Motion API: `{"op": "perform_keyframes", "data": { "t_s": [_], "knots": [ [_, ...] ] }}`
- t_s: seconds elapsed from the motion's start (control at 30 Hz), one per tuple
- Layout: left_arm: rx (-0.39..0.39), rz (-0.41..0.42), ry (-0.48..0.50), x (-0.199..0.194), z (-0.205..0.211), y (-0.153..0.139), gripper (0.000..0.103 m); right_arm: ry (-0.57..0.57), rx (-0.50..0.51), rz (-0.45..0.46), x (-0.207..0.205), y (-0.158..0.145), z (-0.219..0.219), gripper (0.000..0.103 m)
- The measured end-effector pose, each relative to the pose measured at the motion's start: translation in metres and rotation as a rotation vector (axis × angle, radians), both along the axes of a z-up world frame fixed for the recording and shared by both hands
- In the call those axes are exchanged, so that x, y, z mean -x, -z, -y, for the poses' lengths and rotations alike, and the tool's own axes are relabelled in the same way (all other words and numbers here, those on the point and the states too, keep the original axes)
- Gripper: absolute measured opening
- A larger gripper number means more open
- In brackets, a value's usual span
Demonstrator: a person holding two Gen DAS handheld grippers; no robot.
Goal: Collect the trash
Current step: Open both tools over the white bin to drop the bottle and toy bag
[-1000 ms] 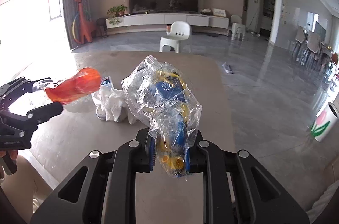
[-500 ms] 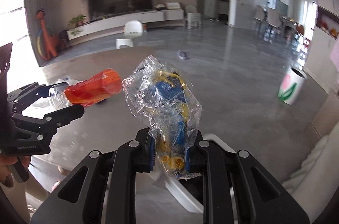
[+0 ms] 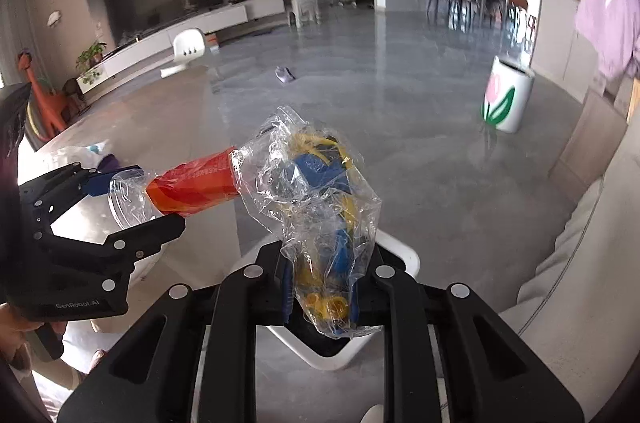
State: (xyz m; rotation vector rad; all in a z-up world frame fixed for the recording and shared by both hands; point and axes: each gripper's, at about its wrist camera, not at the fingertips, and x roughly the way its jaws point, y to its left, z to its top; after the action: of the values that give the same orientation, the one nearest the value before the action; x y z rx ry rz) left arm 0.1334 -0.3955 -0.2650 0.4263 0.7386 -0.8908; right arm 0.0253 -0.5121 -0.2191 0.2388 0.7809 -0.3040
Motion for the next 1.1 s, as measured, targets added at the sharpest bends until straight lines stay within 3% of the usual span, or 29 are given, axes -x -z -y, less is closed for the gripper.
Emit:
{"op": "perform_keyframes", "data": {
  "t_s": [0.27,0.3,0.33,0.37,0.4,0.47,0.57,1.1],
  "knots": [
    [-0.128,-0.024,-0.008,-0.006,0.032,0.037,0.076,-0.001,-0.155,-0.049,-0.014,0.043,0.029,0.023],
    [-0.17,-0.012,-0.006,-0.005,0.038,0.043,0.079,-0.021,-0.189,-0.06,-0.018,0.048,0.03,0.03],
    [-0.21,0.0,0.0,-0.003,0.045,0.048,0.091,-0.048,-0.224,-0.077,-0.024,0.055,0.031,0.035],
    [-0.243,0.015,0.001,0.0,0.05,0.052,0.099,-0.072,-0.234,-0.101,-0.03,0.061,0.032,0.064],
    [-0.305,0.058,-0.006,0.004,0.056,0.059,0.099,-0.086,-0.231,-0.112,-0.035,0.063,0.032,0.101],
    [-0.358,0.092,0.013,0.009,0.065,0.066,0.099,-0.129,-0.217,-0.146,-0.044,0.071,0.029,0.099],
    [-0.372,0.109,0.007,0.008,0.068,0.066,0.099,-0.12,-0.169,-0.158,-0.047,0.071,0.026,0.099],
    [-0.252,0.088,-0.038,0.001,0.05,0.029,0.099,-0.057,-0.097,-0.086,-0.029,0.027,0.022,0.099]
  ]
}}
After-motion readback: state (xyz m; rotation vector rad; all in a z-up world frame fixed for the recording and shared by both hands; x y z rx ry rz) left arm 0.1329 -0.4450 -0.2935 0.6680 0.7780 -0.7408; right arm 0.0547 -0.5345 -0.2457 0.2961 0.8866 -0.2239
